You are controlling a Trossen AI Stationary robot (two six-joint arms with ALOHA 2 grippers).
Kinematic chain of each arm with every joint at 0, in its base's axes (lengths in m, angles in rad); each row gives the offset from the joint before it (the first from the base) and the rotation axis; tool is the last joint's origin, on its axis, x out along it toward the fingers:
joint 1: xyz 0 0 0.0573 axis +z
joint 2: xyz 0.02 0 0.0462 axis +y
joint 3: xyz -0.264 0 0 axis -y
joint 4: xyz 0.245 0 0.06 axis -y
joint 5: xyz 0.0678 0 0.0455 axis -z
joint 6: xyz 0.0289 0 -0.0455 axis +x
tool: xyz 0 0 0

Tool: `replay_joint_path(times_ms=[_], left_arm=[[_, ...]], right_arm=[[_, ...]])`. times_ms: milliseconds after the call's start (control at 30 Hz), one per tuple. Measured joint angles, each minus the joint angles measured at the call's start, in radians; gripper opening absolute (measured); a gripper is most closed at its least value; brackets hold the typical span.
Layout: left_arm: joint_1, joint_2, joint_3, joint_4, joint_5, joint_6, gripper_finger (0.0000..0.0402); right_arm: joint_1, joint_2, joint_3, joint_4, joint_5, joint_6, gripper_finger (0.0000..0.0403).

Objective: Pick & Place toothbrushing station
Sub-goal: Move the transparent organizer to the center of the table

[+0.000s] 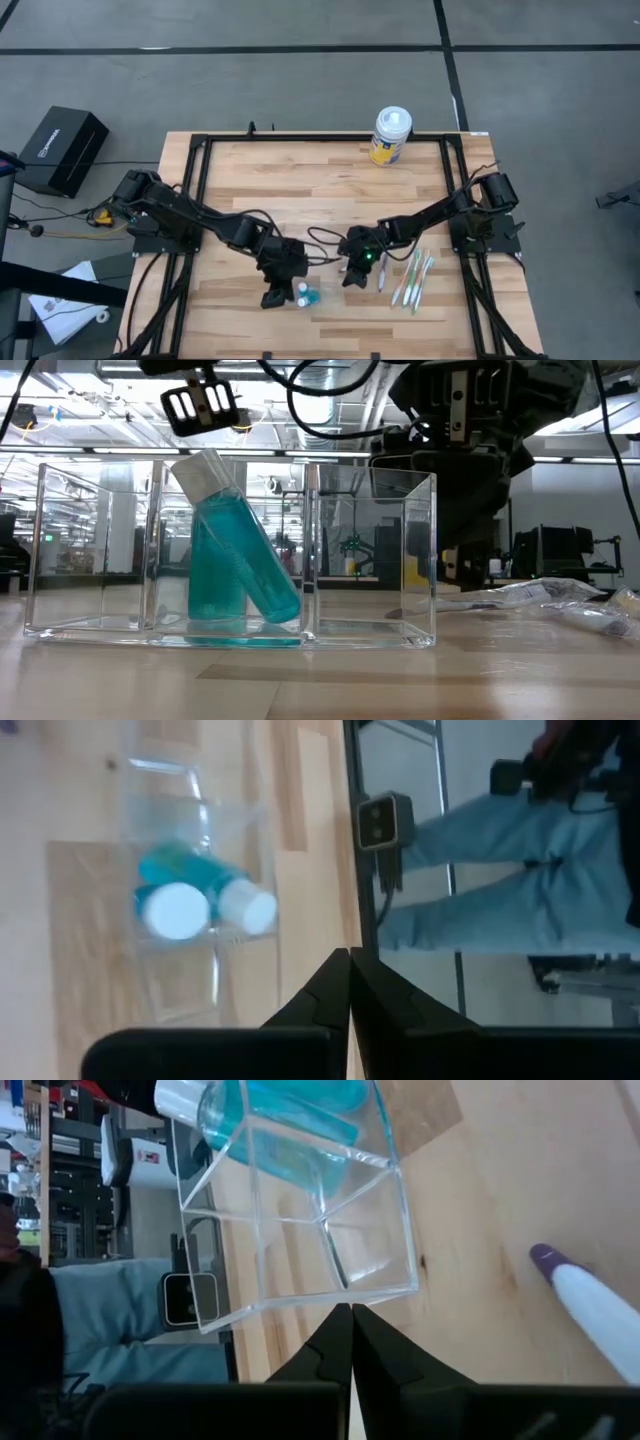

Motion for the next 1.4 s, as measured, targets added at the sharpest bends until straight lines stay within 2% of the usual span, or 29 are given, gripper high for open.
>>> replay_joint_path(times_ms=[367, 1033, 1400], left_arm=[[-0.009, 0.008, 0.0, 0.015, -0.004, 0.003, 0.0003], [0.002, 0.134, 0.0, 0.092, -0.007, 0.034, 0.0003], [0.002, 0.143, 0.0, 0.111, -0.011, 0.033, 0.0003]], right_arm=[[0.0, 0.0, 0.0, 0.008, -0.027, -0.003, 0.0], [0.0, -0.002, 0.001, 0.024, -0.046, 0.0, 0.0], [-0.015, -0.002, 0.001, 0.025, -0.054, -0.017, 0.0]])
